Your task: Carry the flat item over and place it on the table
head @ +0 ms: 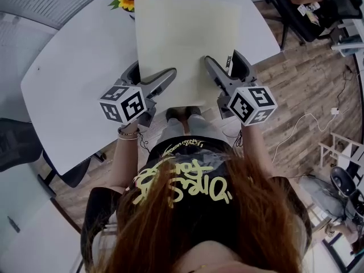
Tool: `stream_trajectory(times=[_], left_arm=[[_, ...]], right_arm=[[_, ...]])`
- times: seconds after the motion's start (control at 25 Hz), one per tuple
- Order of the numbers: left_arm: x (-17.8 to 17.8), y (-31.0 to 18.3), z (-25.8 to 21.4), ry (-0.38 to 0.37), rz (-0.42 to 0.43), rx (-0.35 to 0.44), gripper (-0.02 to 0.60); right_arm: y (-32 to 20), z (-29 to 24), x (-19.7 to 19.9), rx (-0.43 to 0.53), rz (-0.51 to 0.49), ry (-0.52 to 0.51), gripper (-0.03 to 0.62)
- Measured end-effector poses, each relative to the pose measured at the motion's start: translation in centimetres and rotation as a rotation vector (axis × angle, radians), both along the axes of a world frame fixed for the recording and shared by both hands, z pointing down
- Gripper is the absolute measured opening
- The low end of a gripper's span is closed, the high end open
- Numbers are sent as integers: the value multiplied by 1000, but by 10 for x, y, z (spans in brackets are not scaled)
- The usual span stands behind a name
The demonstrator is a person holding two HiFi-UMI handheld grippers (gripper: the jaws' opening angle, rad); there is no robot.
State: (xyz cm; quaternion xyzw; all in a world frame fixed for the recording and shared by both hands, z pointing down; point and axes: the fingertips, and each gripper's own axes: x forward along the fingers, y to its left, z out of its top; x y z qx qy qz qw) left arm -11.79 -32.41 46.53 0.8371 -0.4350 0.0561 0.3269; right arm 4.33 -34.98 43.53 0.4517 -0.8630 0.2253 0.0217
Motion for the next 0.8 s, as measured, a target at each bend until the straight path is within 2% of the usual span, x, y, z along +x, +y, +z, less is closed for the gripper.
stream_trajectory(times=[0.8], left_arm=[[-1, -26, 32, 13, -16, -177, 491]], right_arm=[[-34, 37, 1, -106, 35, -56, 342]])
